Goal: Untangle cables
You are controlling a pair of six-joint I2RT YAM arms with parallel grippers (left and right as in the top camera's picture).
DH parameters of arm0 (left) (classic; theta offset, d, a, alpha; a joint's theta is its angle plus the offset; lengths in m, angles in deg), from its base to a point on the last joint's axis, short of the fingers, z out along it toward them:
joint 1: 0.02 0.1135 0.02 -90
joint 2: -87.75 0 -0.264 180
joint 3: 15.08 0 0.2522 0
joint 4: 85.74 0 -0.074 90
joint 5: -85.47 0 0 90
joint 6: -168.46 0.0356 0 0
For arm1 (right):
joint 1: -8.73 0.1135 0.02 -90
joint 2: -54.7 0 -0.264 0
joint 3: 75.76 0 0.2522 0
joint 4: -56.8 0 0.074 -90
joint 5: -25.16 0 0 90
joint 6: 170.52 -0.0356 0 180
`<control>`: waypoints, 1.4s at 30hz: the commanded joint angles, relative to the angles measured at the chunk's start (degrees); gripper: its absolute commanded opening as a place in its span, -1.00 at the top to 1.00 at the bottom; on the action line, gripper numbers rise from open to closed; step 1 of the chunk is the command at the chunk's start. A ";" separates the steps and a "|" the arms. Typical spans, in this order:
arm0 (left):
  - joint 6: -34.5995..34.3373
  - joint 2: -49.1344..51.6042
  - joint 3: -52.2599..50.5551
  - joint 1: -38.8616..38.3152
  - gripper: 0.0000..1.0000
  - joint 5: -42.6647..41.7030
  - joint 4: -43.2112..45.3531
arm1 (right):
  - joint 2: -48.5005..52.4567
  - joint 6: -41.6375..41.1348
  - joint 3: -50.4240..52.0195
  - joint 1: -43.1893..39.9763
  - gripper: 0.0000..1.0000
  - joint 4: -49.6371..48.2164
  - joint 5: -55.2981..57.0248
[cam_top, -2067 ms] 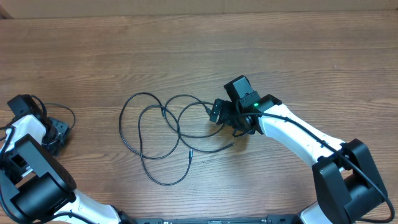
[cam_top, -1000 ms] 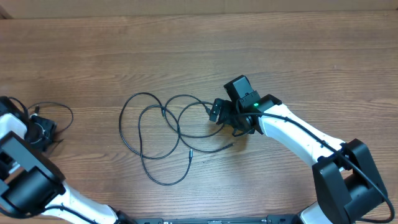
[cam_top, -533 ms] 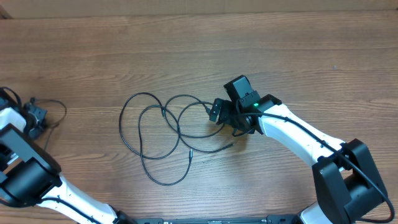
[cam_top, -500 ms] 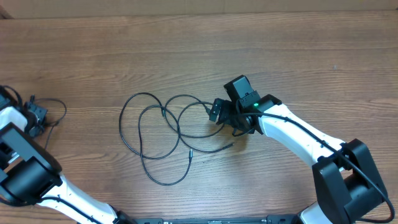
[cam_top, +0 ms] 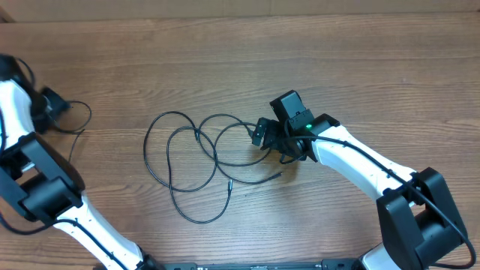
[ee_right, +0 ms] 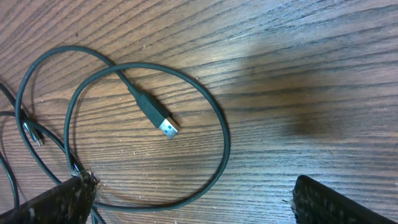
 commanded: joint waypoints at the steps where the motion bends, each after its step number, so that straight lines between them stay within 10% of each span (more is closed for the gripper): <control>1: -0.04 -0.87 12.02 0.28 -0.36 -7.50 -9.03 | -1.22 0.42 -0.55 -0.11 -1.00 -0.31 -0.11; 4: 0.00 -0.87 15.39 -0.11 -0.37 -20.48 -17.88 | -1.22 0.42 -0.55 -0.11 -1.00 -0.31 -0.11; 15: 12.37 -0.87 4.98 -16.02 -0.08 -21.00 -33.59 | -1.22 0.42 -0.55 -0.11 -1.00 -0.28 -0.09; 42: 15.65 -0.87 -9.22 -48.52 0.03 -17.79 -25.64 | -1.22 0.70 -0.55 -11.26 -1.00 3.21 3.17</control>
